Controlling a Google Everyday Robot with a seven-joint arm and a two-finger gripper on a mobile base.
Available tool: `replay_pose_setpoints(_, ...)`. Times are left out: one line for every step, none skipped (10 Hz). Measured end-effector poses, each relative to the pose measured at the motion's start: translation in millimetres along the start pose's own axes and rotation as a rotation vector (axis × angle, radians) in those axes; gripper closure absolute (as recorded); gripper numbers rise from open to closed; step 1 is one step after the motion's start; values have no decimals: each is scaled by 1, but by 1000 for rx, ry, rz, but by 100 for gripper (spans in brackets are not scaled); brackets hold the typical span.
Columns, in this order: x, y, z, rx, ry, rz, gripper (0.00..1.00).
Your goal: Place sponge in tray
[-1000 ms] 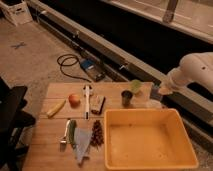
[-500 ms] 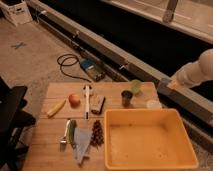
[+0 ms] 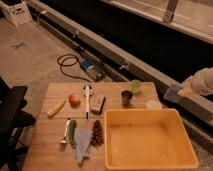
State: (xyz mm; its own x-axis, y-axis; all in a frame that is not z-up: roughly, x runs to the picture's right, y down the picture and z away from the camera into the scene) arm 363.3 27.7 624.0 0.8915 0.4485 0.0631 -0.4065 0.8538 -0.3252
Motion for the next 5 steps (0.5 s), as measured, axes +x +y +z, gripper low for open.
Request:
replay_pose_setpoints(9, 13, -2, -27, 16, -4, 94)
replay_pose_setpoints(16, 26, -2, -62, 27, -10, 94)
replay_pose_setpoints(20, 37, -1, -98, 33, -15, 94)
replay_pose_setpoints(25, 53, 8, -165, 41, -21, 92)
replay_pose_setpoints(25, 67, 18, -222, 45, -29, 84)
